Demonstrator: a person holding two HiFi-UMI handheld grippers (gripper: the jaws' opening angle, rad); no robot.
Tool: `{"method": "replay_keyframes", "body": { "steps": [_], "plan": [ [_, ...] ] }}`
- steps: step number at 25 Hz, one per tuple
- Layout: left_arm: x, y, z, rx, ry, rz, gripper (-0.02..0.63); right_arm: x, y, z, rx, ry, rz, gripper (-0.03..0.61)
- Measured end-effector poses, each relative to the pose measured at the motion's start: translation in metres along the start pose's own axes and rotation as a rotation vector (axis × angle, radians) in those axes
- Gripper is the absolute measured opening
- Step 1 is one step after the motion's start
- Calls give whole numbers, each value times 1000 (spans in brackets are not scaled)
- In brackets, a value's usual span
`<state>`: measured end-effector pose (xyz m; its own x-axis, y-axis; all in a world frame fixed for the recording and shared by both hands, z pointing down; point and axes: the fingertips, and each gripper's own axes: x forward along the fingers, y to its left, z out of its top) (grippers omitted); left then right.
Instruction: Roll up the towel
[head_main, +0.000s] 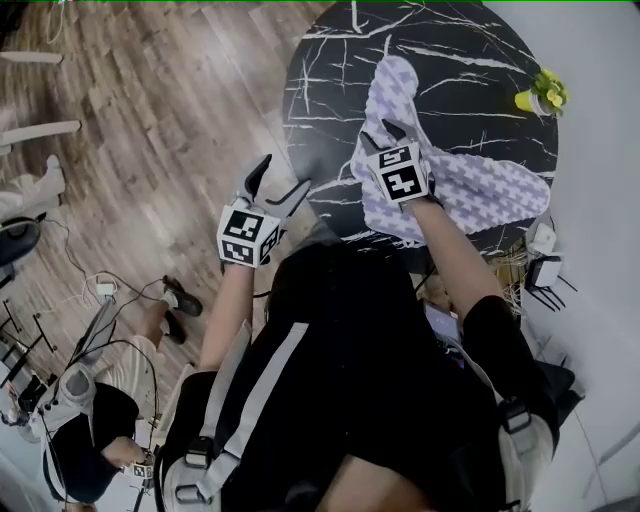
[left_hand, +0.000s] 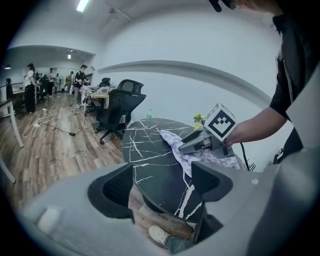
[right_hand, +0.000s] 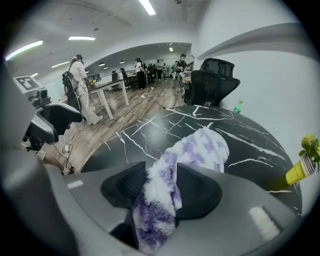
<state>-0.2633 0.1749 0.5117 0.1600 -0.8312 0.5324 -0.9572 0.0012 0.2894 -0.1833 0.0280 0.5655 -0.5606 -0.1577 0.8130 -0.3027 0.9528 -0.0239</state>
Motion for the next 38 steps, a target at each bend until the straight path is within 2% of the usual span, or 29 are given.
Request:
{"method": "replay_keyframes", "body": {
  "steps": [3, 4, 5, 6, 7, 11, 14, 17, 25, 33, 38],
  "plan": [
    [2, -2, -1, 7, 8, -7, 373, 6, 1, -10, -23, 45, -9, 176],
    [4, -4, -1, 10, 12, -15, 373, 5, -1, -13, -22, 48, -18, 151],
    [7, -7, -1, 13, 15, -24, 373, 2, -3, -14, -15, 43, -25, 89],
    [10, -11, 0, 17, 19, -34, 367, -2, -6, -15, -4, 33, -30, 54],
    [13, -14, 1, 21, 23, -44, 360, -8, -8, -15, 8, 17, -32, 46],
    [34, -34, 4, 47, 42, -95, 338, -40, -26, -14, 68, -80, -60, 43],
    [57, -58, 4, 75, 78, -154, 316, -69, -43, -26, 158, -131, -82, 43],
    [88, -81, -2, 105, 136, -199, 313, -92, -62, -48, 240, -159, -101, 43],
    [151, -120, -24, 168, 286, -250, 296, -126, -100, -105, 359, -169, -164, 43],
    [177, -127, -25, 222, 339, -165, 272, -137, -99, -135, 368, -158, -142, 44],
    [190, -131, -22, 234, 347, -164, 272, -141, -104, -149, 361, -147, -140, 44]
  ]
}}
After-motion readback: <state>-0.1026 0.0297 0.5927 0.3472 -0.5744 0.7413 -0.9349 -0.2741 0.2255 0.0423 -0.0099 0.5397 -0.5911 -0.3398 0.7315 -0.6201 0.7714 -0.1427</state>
